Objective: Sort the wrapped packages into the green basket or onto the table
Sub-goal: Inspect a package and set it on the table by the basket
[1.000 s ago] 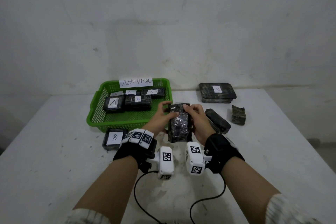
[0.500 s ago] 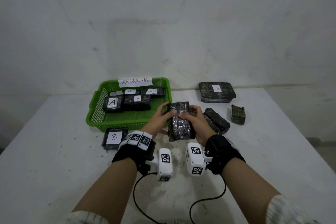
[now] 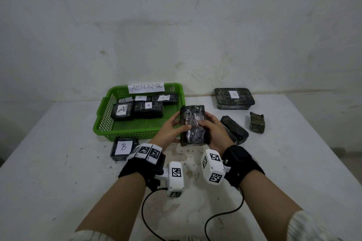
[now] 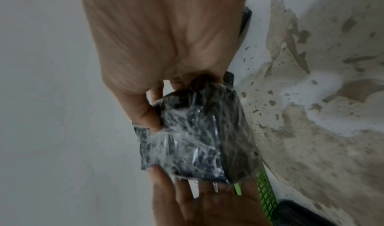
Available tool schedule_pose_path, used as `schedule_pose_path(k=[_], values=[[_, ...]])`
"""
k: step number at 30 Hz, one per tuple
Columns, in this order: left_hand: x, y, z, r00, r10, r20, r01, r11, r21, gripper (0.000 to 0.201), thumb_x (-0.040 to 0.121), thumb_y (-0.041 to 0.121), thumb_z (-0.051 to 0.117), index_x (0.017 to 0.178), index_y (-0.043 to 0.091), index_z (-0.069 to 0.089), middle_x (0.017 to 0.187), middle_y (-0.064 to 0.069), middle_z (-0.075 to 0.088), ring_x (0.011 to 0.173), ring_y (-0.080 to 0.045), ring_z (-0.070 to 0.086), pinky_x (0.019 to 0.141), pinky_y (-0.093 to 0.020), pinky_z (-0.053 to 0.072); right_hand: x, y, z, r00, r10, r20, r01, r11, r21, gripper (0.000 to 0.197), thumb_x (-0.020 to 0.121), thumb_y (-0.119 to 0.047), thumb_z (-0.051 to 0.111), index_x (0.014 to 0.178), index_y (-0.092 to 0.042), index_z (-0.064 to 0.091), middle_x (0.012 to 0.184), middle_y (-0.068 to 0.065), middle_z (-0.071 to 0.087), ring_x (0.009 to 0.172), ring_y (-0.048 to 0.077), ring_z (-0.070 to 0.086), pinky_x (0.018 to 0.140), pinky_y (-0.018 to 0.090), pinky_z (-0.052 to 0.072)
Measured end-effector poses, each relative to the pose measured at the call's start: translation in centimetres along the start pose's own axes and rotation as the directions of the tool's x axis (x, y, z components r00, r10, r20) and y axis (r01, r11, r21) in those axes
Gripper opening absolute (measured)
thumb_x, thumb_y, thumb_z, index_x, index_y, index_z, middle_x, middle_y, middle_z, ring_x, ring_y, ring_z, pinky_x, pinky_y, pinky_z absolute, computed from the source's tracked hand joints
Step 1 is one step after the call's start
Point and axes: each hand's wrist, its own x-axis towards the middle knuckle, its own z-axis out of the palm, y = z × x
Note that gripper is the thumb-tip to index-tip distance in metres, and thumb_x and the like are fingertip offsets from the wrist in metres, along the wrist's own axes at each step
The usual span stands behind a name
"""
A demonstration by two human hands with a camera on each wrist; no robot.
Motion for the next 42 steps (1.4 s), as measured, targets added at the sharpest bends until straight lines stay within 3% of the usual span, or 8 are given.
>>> schedule_pose_path(k=[6, 10, 15, 22, 29, 34, 38, 42], values=[[0.2, -0.1, 0.0, 0.999, 0.035, -0.042, -0.035, 0.999, -0.014, 0.073, 0.086, 0.007, 0.061, 0.147, 0.020, 0.023, 0.134, -0.013, 0.052, 0.103, -0.021, 0.059, 0.079, -0.032, 0.052, -0.3, 0.3, 0.1, 0.991, 0.075, 0.111, -0.064, 0.992, -0.105, 0.056, 0.088, 0.004, 0.057, 0.134, -0.026, 0.046, 0.121, 0.013, 0.064, 0.108, 0.031, 0.062, 0.094, 0.051, 0.049], [-0.1, -0.1, 0.1, 0.999, 0.039, 0.007, -0.039, 0.999, 0.030, 0.074, 0.087, 0.010, 0.061, 0.148, 0.021, 0.021, 0.135, -0.008, 0.051, 0.104, -0.018, 0.057, 0.072, -0.024, 0.050, 0.0, 0.9, -0.2, 0.997, 0.058, 0.043, -0.054, 0.994, -0.093, 0.067, 0.084, 0.014, 0.055, 0.140, -0.022, 0.042, 0.127, 0.016, 0.059, 0.113, 0.035, 0.059, 0.093, 0.053, 0.049], [-0.4, -0.4, 0.3, 0.998, 0.058, 0.017, -0.059, 0.996, 0.072, 0.072, 0.086, 0.005, 0.060, 0.147, 0.018, 0.024, 0.140, -0.005, 0.047, 0.119, -0.021, 0.052, 0.098, -0.040, 0.046, 0.0, 0.8, -0.2, 0.996, 0.062, 0.069, -0.053, 0.990, -0.132, 0.072, 0.084, 0.010, 0.057, 0.144, -0.025, 0.039, 0.120, 0.011, 0.065, 0.106, 0.031, 0.061, 0.093, 0.052, 0.047], [-0.3, -0.4, 0.1, 0.998, 0.046, 0.034, -0.047, 0.999, 0.006, 0.073, 0.084, 0.001, 0.061, 0.146, 0.019, 0.026, 0.139, -0.004, 0.048, 0.121, -0.021, 0.052, 0.101, -0.044, 0.045, 0.1, 1.0, -0.8, 0.997, 0.053, 0.061, -0.042, 0.986, -0.164, 0.078, 0.081, 0.018, 0.052, 0.146, -0.024, 0.038, 0.124, 0.019, 0.061, 0.106, 0.032, 0.059, 0.086, 0.046, 0.050], [-0.4, -0.4, -0.1, 0.992, 0.123, -0.040, -0.125, 0.992, -0.029, 0.067, 0.088, -0.010, 0.049, 0.145, 0.016, 0.028, 0.134, -0.003, 0.044, 0.121, -0.027, 0.049, 0.097, -0.043, 0.047, -0.8, 0.2, -0.6, 0.996, 0.013, 0.085, 0.005, 0.977, -0.212, 0.024, 0.098, -0.017, 0.050, 0.118, -0.028, 0.059, 0.116, 0.000, 0.066, 0.107, 0.017, 0.061, 0.082, 0.046, 0.050], [0.0, 0.2, -0.6, 0.999, -0.034, -0.011, 0.032, 0.992, -0.123, 0.040, 0.098, 0.028, 0.040, 0.134, 0.011, 0.047, 0.132, -0.014, 0.053, 0.114, -0.029, 0.053, 0.101, -0.044, 0.044, -0.4, 0.1, -0.9, 0.987, -0.152, -0.055, 0.131, 0.951, -0.281, 0.025, 0.089, 0.004, 0.057, 0.086, -0.020, 0.052, 0.093, -0.002, 0.063, 0.084, 0.015, 0.058, 0.074, 0.035, 0.045], [0.0, 0.6, -0.7, 0.998, -0.048, 0.033, 0.054, 0.974, -0.219, 0.088, 0.068, 0.069, 0.059, 0.135, 0.016, 0.040, 0.131, -0.010, 0.052, 0.119, -0.029, 0.051, 0.101, -0.051, 0.043, -0.5, 0.2, -0.8, 0.990, -0.143, -0.009, 0.130, 0.919, -0.371, 0.033, 0.084, -0.001, 0.067, 0.106, -0.022, 0.054, 0.079, -0.005, 0.057, 0.078, 0.011, 0.055, 0.075, 0.030, 0.040], [0.6, 0.6, -0.5, 0.989, -0.045, -0.140, 0.035, 0.997, -0.073, 0.068, 0.080, 0.024, 0.071, 0.134, 0.015, 0.031, 0.128, -0.007, 0.047, 0.110, -0.023, 0.054, 0.091, -0.043, 0.050, -0.9, -0.1, -0.8, 0.998, -0.013, 0.069, 0.042, 0.896, -0.442, 0.026, 0.092, -0.016, 0.060, 0.116, -0.024, 0.065, 0.077, -0.007, 0.060, 0.073, 0.006, 0.054, 0.080, 0.031, 0.040]])
